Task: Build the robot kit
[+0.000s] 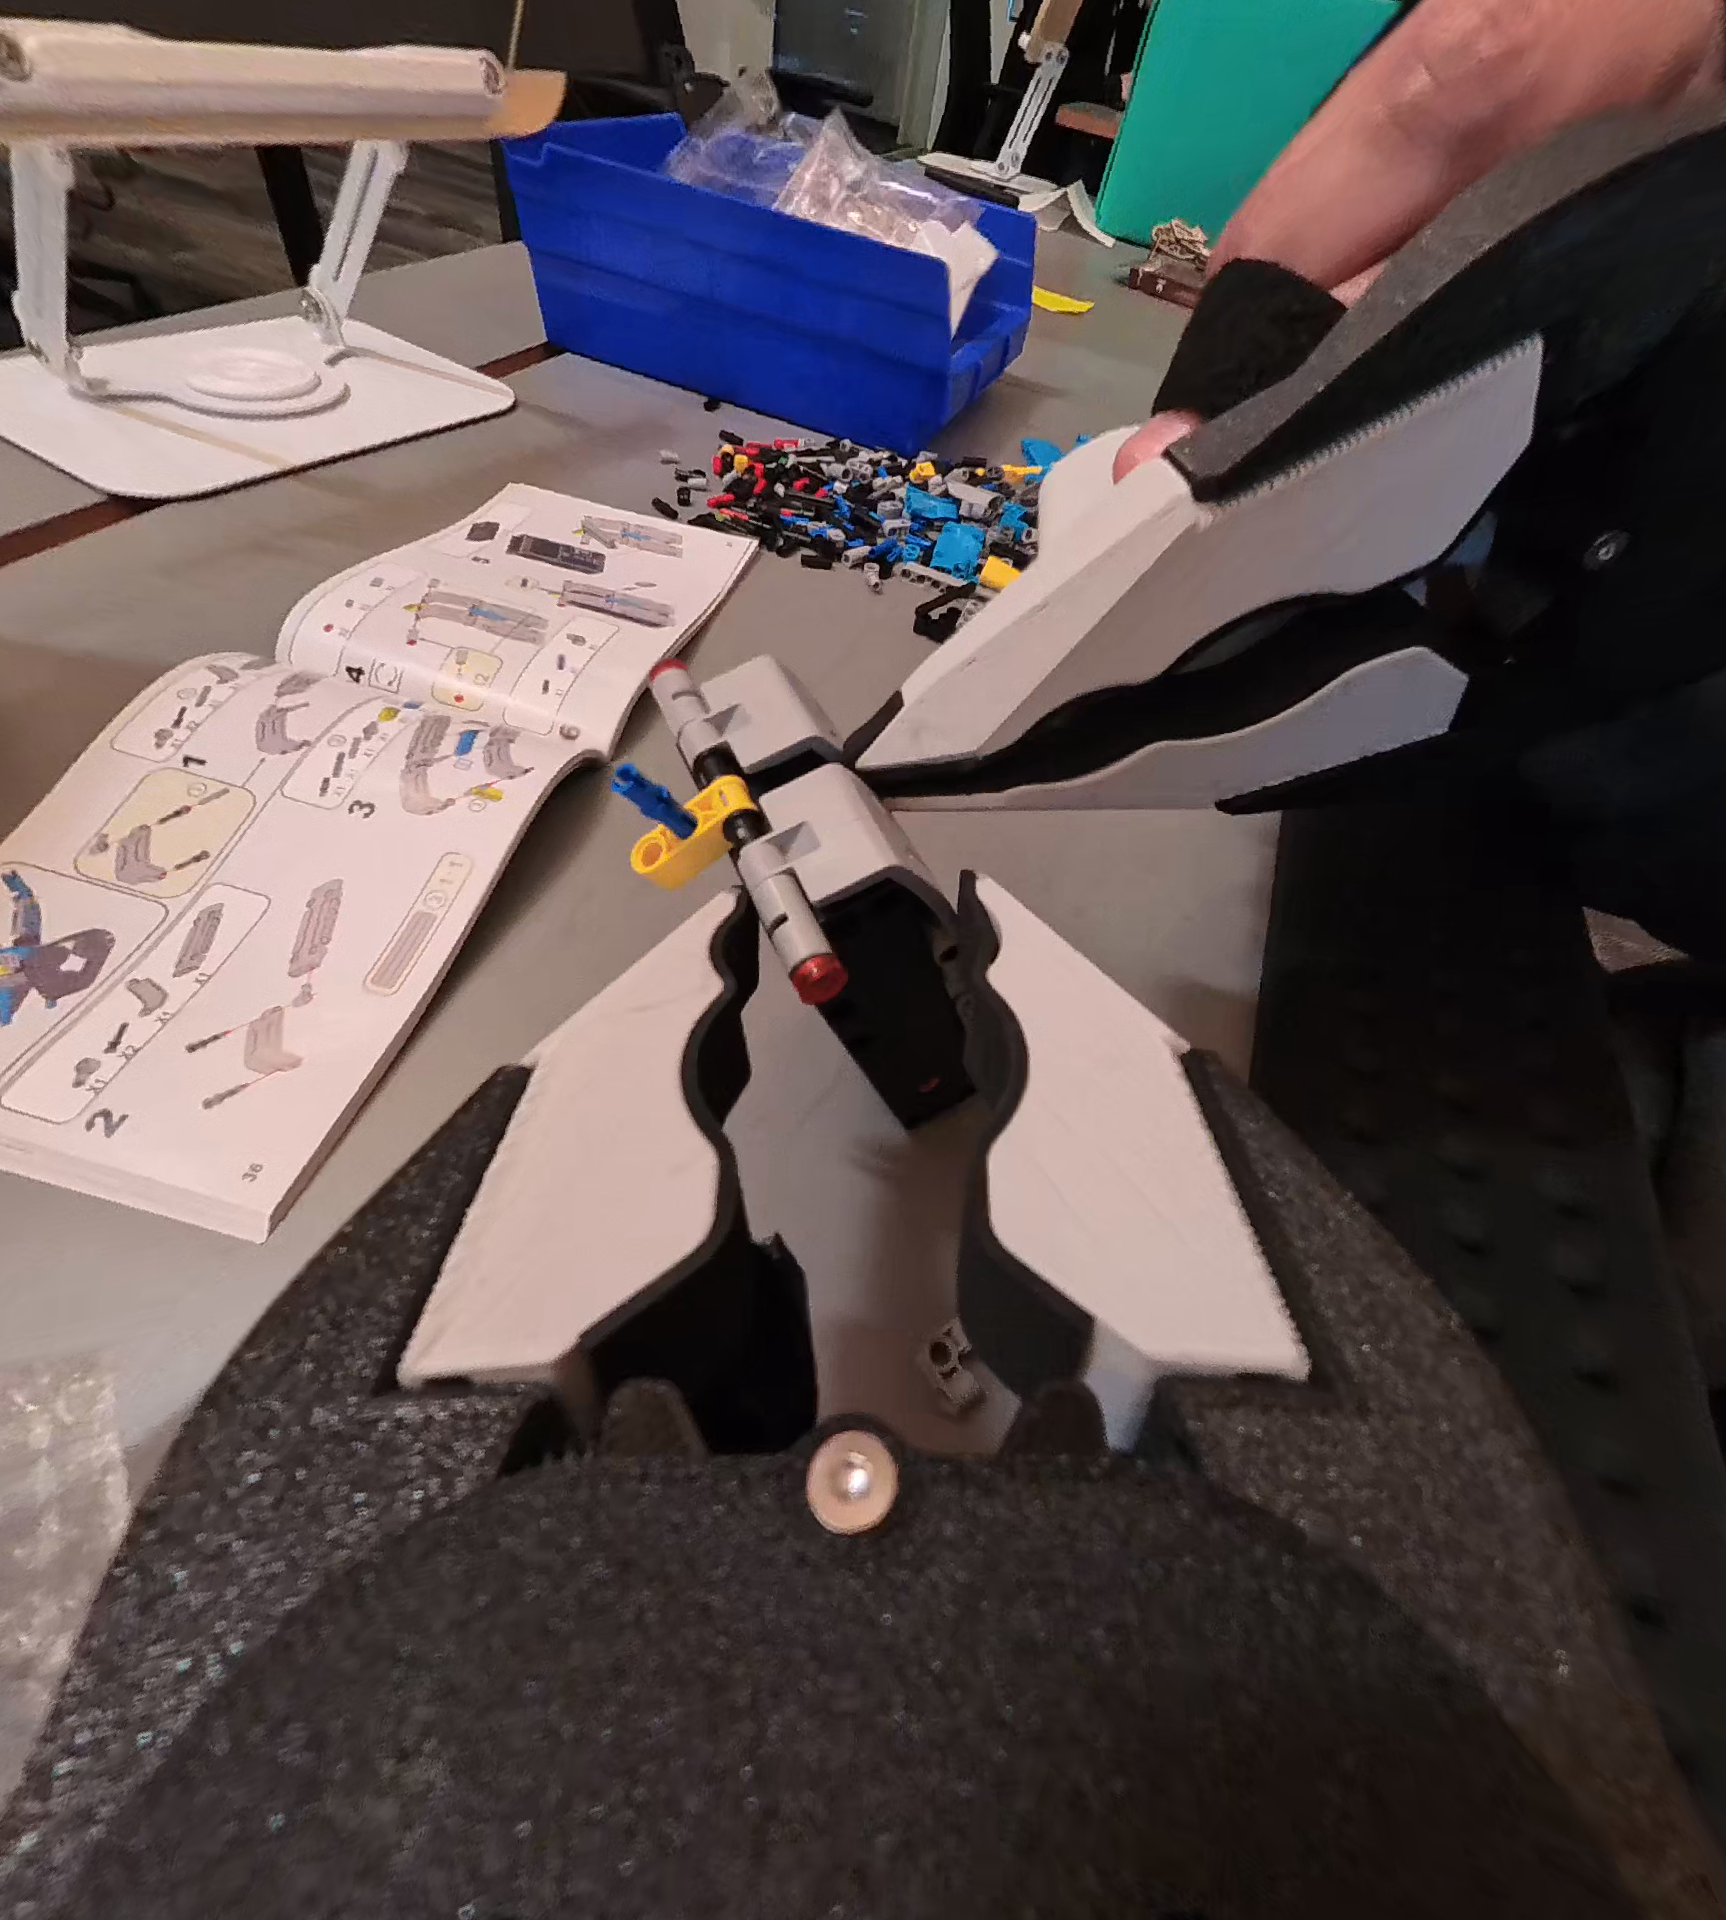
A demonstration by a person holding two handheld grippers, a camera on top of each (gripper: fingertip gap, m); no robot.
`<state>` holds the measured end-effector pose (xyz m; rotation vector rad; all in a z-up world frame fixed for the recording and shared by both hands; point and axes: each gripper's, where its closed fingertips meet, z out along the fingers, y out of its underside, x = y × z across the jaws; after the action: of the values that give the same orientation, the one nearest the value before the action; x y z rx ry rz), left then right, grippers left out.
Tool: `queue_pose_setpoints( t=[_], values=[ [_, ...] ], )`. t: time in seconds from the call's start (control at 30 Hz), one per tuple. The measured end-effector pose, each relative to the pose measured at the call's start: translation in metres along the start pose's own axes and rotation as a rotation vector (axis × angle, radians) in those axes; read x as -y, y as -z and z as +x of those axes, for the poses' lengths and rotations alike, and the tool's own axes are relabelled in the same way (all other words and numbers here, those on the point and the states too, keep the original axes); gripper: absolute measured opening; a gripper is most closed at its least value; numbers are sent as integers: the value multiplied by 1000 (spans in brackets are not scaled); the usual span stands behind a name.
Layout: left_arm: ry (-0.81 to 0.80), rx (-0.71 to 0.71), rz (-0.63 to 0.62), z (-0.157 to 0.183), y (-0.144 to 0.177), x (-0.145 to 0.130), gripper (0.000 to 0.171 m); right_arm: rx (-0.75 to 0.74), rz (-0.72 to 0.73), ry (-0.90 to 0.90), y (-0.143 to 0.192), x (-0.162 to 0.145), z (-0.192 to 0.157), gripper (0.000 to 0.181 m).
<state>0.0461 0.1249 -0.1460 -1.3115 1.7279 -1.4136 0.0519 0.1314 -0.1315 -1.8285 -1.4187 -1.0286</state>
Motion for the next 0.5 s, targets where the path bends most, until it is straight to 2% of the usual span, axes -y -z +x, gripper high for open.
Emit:
queue_pose_setpoints(
  t=[0.2, 0.33, 0.5],
  values=[
    [345, -129, 11, -13, -6, -4, 36, 167, 112, -370, -17, -7, 2, 4],
    [440, -173, 10, -18, -5, -9, 36, 250, 170, -447, -24, -6, 0, 4],
    [528, -202, 5, -22, -6, -12, 35, 312, 174, -462, -32, -6, -1, 5]
  ],
)
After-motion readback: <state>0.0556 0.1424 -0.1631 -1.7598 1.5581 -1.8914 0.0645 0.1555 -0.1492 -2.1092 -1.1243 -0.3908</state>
